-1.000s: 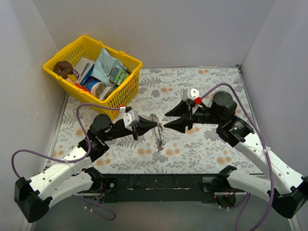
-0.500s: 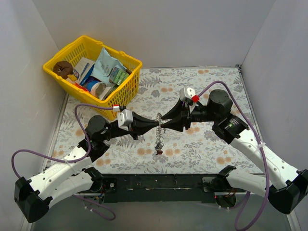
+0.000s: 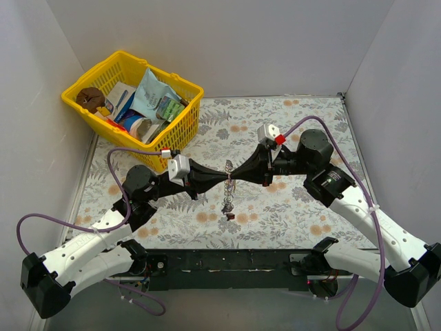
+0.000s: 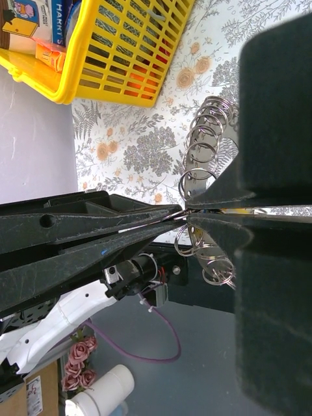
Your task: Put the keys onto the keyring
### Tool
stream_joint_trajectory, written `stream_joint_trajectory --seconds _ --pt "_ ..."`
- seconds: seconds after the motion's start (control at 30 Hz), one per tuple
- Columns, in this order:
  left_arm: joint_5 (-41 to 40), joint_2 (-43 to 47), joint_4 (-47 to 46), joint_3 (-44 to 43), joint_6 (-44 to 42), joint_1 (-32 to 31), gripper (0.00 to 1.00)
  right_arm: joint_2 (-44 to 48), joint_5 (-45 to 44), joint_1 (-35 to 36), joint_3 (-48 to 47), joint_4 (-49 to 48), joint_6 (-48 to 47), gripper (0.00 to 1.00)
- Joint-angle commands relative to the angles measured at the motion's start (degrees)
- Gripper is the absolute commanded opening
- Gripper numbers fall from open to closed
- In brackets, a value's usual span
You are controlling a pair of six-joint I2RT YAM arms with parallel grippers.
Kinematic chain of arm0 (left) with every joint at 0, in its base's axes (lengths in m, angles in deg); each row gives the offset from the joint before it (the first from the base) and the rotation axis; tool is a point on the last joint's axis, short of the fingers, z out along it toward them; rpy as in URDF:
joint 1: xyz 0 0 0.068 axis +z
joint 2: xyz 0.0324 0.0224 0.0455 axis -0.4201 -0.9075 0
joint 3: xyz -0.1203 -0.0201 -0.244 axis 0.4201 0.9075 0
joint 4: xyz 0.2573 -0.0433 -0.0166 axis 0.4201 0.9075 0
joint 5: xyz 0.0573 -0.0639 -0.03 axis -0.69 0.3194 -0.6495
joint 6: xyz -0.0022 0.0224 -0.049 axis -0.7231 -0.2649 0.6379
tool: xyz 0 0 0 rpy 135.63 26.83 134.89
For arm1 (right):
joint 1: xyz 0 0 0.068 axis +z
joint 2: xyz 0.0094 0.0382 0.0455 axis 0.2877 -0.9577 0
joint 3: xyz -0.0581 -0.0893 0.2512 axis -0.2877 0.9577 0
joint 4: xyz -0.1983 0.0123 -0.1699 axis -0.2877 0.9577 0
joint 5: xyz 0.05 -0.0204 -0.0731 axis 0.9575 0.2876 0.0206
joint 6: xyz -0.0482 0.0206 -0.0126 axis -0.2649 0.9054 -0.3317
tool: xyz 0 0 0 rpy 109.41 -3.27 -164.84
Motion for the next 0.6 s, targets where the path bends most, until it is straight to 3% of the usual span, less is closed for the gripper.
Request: stream_joint_trajectory --seconds 0.0,0.3,0.57 --pt "1.4 0.4 -2.3 -1.0 0.2 -0.4 0.00 0.0 -1.0 -0.2 -1.1 -3.2 1.5 0.01" --pt "-0.7 0.0 6.9 -3.2 -3.4 -0.4 0.01 0.2 -5.2 -0.3 -1.9 1.8 -0.4 0.01" --pt "-1.4 -0.5 12.8 -5.0 -6.3 -0.4 0.27 -1.3 -6.8 -0.3 -4.4 9.6 -3.4 0.01"
